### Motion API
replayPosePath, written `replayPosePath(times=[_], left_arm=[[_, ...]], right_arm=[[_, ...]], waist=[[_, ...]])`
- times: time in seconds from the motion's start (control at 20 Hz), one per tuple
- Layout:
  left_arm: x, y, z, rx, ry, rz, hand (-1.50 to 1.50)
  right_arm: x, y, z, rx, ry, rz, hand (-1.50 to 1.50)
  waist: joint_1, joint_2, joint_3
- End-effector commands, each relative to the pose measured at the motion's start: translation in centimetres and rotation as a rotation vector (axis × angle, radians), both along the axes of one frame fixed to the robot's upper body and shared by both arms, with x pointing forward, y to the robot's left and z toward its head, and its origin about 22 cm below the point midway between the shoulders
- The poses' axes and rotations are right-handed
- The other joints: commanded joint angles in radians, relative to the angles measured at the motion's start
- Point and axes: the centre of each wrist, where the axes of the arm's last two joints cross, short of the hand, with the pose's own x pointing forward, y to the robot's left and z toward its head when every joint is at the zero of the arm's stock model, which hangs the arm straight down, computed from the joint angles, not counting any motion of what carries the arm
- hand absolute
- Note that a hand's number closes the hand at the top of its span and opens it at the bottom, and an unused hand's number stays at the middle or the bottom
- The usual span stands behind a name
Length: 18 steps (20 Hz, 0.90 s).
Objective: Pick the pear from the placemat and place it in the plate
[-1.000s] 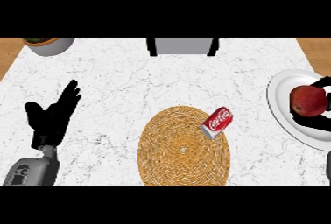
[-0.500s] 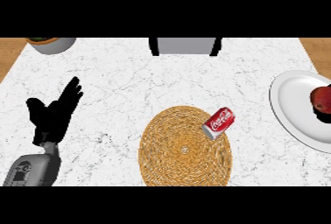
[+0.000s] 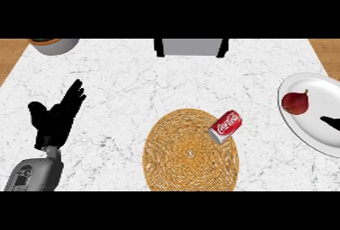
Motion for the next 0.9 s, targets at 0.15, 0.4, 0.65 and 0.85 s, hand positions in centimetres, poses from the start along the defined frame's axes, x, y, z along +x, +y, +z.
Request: replayPosePath(times=[0.15, 0.4, 0.65, 0.85], left_arm=[[-0.6, 1.9, 0.2, -0.002, 0.0, 0.017, 0.0], [-1.1, 0.3, -2.0, -0.003, 0.008, 0.035, 0.0], [0.0, 1.7, -0.7, 0.009, 0.015, 0.066, 0.0], [-0.9, -0.7, 1.2, 0.0, 0.008, 0.016, 0.0]], right_arm=[[1.1, 0.3, 1.8, 0.132, -0.332, 0.162, -1.5], [0.7, -0.5, 4.0, 0.329, -0.404, 0.222, -1.5], [0.0, -2.2, 5.4, 0.598, -0.255, 0.199, -1.5], [-1.9, -2.8, 2.9, 0.678, -0.213, 0.207, -1.5]], waist=[[-0.014, -0.008, -0.001], [-0.027, -0.011, -0.003], [-0.04, -0.013, -0.004], [-0.02, -0.01, -0.002]])
